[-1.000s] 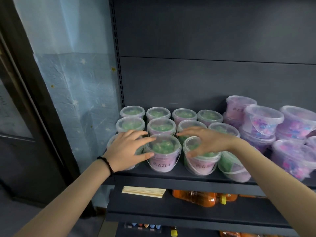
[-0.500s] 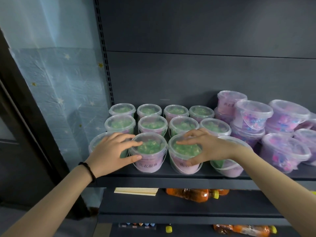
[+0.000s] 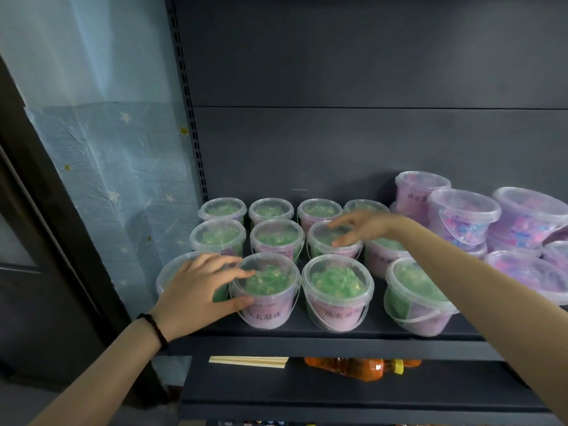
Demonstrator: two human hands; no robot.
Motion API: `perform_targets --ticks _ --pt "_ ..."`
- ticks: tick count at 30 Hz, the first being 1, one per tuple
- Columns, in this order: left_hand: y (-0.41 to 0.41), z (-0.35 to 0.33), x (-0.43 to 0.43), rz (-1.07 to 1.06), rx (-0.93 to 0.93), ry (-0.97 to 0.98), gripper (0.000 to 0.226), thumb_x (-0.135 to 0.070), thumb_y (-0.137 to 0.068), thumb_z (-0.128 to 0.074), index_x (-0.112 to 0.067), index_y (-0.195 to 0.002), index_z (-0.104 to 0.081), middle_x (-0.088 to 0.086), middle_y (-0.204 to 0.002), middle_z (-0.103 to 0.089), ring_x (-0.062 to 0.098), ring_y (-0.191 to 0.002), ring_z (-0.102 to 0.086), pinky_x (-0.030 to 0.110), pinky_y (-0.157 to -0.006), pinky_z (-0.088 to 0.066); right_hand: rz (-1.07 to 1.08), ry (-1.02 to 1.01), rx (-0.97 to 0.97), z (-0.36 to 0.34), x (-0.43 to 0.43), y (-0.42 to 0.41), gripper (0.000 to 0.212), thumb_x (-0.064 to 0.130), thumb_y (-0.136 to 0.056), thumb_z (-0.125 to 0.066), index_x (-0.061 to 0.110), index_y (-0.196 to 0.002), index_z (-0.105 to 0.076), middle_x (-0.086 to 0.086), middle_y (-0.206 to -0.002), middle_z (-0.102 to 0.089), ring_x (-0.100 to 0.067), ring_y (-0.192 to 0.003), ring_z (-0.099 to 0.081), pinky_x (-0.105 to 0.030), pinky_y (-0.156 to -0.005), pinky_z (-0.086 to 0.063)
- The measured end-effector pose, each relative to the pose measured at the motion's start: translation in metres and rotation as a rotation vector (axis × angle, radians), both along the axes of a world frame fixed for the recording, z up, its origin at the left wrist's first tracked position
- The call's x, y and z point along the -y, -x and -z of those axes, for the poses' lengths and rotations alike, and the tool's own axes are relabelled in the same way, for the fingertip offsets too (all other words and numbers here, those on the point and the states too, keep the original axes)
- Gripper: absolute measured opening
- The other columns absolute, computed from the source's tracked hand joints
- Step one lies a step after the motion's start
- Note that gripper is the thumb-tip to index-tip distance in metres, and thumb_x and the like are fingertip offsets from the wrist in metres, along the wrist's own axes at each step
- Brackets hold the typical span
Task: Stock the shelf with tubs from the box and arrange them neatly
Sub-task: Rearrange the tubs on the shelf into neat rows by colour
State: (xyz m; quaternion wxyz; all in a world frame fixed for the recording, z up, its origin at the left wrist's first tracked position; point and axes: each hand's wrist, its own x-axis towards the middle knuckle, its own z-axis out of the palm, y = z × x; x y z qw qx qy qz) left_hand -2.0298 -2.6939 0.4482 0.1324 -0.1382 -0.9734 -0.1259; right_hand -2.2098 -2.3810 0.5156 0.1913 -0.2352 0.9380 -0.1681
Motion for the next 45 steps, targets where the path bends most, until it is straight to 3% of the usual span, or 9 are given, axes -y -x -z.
perform_targets --ticks 5,11,17,22,25,32,37,40,45 --pt "0.0 0.001 0.0 -0.014 0.001 0.029 0.072 -0.09 -0.074 -0.022 -0.051 -0.127 -0.052 -0.023 -0.139 -0.042 0.005 -0.131 -0.031 0.033 -0.107 -0.025 0.031 -0.153 -0.1 0.004 0.025 0.004 0.066 0.054 -0.078 -0.07 0.032 -0.138 -0.051 0.008 -0.149 -0.043 -0.017 -0.135 -0.041 -0.029 -0.112 -0.029" --pt "0.001 0.001 -0.002 -0.017 -0.025 0.023 0.073 -0.09 -0.073 -0.023 -0.049 -0.124 -0.056 -0.024 -0.135 -0.044 0.003 -0.127 -0.032 0.029 -0.103 -0.024 0.106 -0.362 -0.294 0.006 0.043 -0.013 0.07 0.079 -0.076 -0.048 0.046 -0.138 -0.042 0.009 -0.151 -0.037 -0.025 -0.14 -0.033 -0.044 -0.111 -0.033" --pt "0.002 -0.001 -0.003 -0.009 -0.006 0.006 0.071 -0.091 -0.071 -0.025 -0.051 -0.123 -0.054 -0.026 -0.132 -0.042 0.001 -0.127 -0.031 0.028 -0.104 -0.022 0.158 -0.311 -0.295 0.021 0.045 -0.011 0.082 0.091 -0.069 -0.032 0.046 -0.137 -0.044 -0.001 -0.151 -0.035 -0.034 -0.14 -0.026 -0.049 -0.108 -0.032" --pt "0.004 -0.002 -0.001 0.002 0.033 0.003 0.069 -0.092 -0.069 -0.024 -0.057 -0.123 -0.048 -0.031 -0.131 -0.035 -0.004 -0.127 -0.024 0.025 -0.105 -0.017 0.189 0.136 -0.268 0.006 -0.003 -0.014 0.041 0.048 -0.093 -0.053 0.024 -0.126 -0.061 0.004 -0.131 -0.057 -0.015 -0.125 -0.05 -0.024 -0.104 -0.033" --pt "0.004 -0.002 -0.003 -0.008 0.025 0.01 0.07 -0.093 -0.068 -0.023 -0.057 -0.122 -0.048 -0.032 -0.131 -0.034 -0.004 -0.127 -0.024 0.026 -0.104 -0.019 0.222 0.093 -0.295 -0.004 -0.043 -0.018 0.037 0.03 -0.094 -0.059 0.018 -0.129 -0.06 0.004 -0.132 -0.056 -0.012 -0.121 -0.05 -0.017 -0.098 -0.031" --pt "0.004 -0.004 -0.008 -0.038 0.016 0.038 0.073 -0.095 -0.066 -0.015 -0.06 -0.122 -0.045 -0.035 -0.133 -0.032 -0.002 -0.126 -0.026 0.027 -0.103 -0.021 0.149 -0.106 -0.211 0.012 -0.084 -0.03 0.034 0.029 -0.091 -0.06 0.029 -0.125 -0.063 0.006 -0.137 -0.055 -0.016 -0.123 -0.052 -0.023 -0.1 -0.035" --pt "0.004 -0.004 -0.011 -0.058 0.029 0.059 0.068 -0.092 -0.067 -0.016 -0.062 -0.122 -0.041 -0.038 -0.132 -0.027 -0.002 -0.127 -0.023 0.028 -0.102 -0.019 0.163 -0.01 -0.242 0.018 -0.083 -0.03 0.038 0.014 -0.087 -0.064 0.024 -0.123 -0.065 0.005 -0.132 -0.06 -0.012 -0.119 -0.056 -0.014 -0.092 -0.035" --pt "0.003 -0.004 -0.012 -0.059 0.026 0.045 0.067 -0.092 -0.068 -0.017 -0.062 -0.122 -0.042 -0.039 -0.132 -0.027 -0.004 -0.126 -0.022 0.03 -0.104 -0.02 0.152 0.061 -0.215 0.02 -0.077 -0.029 0.039 0.008 -0.086 -0.064 0.023 -0.121 -0.066 0.005 -0.133 -0.06 -0.011 -0.118 -0.057 -0.021 -0.1 -0.04" --pt "0.004 -0.005 -0.012 -0.058 0.047 0.032 0.059 -0.091 -0.069 -0.02 -0.065 -0.119 -0.039 -0.039 -0.132 -0.028 -0.003 -0.127 -0.023 0.031 -0.105 -0.021 0.147 0.102 -0.184 0.023 -0.081 -0.035 0.036 0.017 -0.089 -0.065 0.027 -0.124 -0.064 0.009 -0.137 -0.054 -0.01 -0.125 -0.051 -0.024 -0.102 -0.04"
